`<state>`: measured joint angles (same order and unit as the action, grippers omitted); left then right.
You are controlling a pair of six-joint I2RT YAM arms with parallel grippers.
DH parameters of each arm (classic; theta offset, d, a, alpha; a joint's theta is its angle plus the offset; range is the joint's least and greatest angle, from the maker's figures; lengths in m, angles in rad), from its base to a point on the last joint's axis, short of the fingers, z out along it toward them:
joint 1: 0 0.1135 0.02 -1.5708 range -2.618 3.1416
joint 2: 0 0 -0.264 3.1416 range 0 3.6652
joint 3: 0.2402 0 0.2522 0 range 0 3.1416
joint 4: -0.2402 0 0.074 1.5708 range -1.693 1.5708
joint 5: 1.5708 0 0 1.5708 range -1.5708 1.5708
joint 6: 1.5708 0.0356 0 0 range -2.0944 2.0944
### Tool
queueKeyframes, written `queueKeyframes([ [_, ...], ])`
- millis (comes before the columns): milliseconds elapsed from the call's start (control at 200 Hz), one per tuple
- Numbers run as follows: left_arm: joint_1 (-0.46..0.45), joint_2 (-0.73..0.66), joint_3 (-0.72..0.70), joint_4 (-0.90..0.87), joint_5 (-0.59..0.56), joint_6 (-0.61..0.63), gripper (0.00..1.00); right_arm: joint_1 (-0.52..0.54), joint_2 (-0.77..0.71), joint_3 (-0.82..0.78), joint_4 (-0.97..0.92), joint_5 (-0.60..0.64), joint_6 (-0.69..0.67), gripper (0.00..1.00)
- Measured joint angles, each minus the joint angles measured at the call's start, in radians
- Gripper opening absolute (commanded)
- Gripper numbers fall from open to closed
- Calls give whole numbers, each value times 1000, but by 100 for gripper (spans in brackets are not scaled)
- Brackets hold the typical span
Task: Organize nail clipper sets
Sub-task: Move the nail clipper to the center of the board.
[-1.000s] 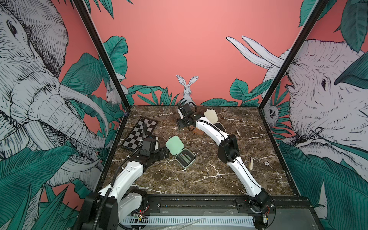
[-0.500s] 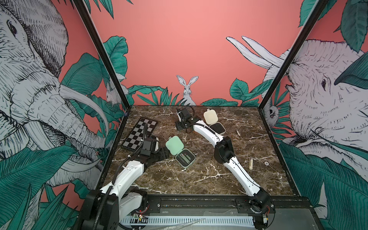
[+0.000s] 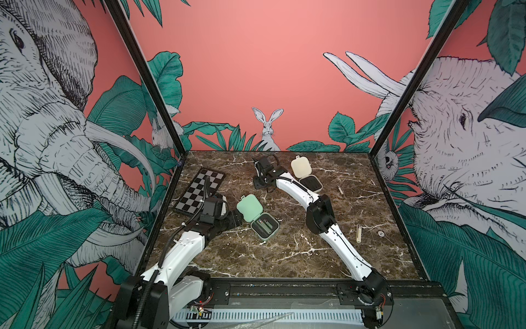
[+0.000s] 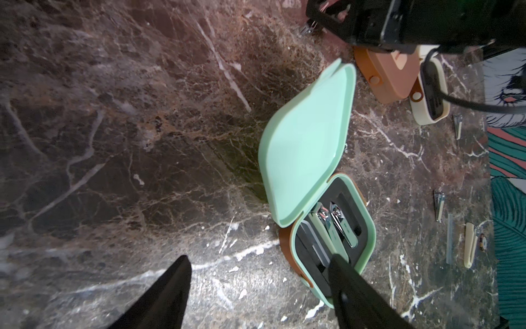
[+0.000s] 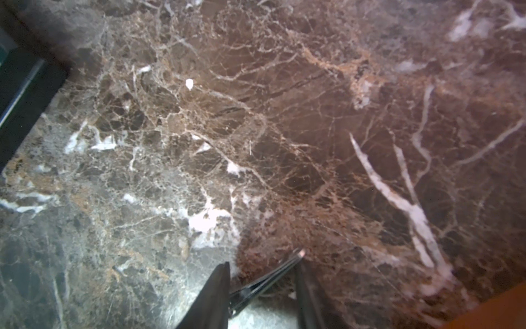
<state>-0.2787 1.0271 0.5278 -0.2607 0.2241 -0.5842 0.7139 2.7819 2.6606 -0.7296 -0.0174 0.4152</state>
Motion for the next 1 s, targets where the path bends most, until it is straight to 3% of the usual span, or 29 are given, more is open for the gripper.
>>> queueKeyframes([
  [385,0,-114,-27,-21,0,-12,78,12,-281,-482,105,42,21,5],
  [590,0,-122,-27,-33,3,-11,78,14,-512,-819,151,60,-12,5],
  [935,-1,-143,-24,-33,17,-7,77,31,-1070,-1399,187,183,-45,5],
  [1000,-4,-138,-24,-32,23,-7,77,31,-1120,-1502,180,206,-34,11],
])
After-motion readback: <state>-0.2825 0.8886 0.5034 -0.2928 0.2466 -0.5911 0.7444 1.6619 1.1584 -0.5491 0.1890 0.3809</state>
